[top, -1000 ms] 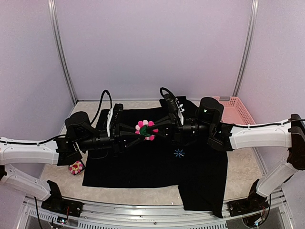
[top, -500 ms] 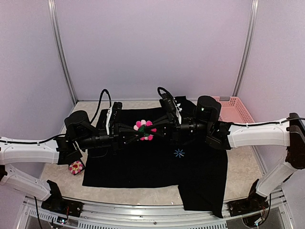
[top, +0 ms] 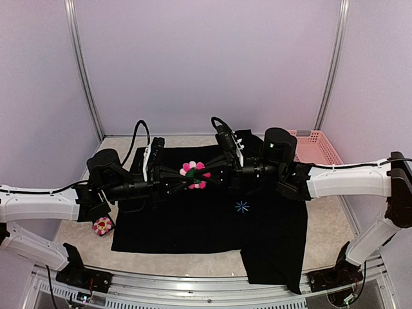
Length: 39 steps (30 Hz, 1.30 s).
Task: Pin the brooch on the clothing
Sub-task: Open the brooch.
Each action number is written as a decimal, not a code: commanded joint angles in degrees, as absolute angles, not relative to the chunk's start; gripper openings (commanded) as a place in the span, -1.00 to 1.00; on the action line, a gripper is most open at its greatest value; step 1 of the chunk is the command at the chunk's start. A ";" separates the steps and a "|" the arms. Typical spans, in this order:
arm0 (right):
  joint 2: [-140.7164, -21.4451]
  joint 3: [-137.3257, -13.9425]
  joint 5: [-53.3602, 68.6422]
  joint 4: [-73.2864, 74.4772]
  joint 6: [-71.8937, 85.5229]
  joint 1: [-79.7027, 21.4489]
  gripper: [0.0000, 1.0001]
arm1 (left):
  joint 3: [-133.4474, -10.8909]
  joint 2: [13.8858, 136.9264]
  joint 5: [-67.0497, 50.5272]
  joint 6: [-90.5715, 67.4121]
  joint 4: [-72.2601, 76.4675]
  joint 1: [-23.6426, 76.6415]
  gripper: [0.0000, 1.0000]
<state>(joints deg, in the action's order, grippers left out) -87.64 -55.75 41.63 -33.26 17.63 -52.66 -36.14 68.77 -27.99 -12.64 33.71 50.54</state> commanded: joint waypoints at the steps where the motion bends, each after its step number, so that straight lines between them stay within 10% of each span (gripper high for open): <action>1: -90.47 -57.33 36.76 -30.94 16.95 -53.82 -0.83 | -38.10 67.70 -28.57 -9.77 34.17 52.65 -1.00; 18: -92.99 -59.13 25.38 -22.30 15.47 -53.78 -0.41 | -37.63 65.22 -26.99 -5.54 32.69 55.15 -1.00; 25: -92.89 -59.21 31.70 -21.15 13.45 -53.77 -0.22 | -36.68 64.89 -27.65 -7.58 34.19 53.83 -1.00; 32: -89.90 -57.20 45.66 -24.47 11.34 -53.69 0.39 | -36.44 66.10 -30.40 -13.09 36.82 50.53 -1.00; 39: -86.02 -55.49 45.78 -24.85 9.95 -53.29 0.48 | -36.82 67.41 -31.15 -13.55 36.15 50.44 -1.00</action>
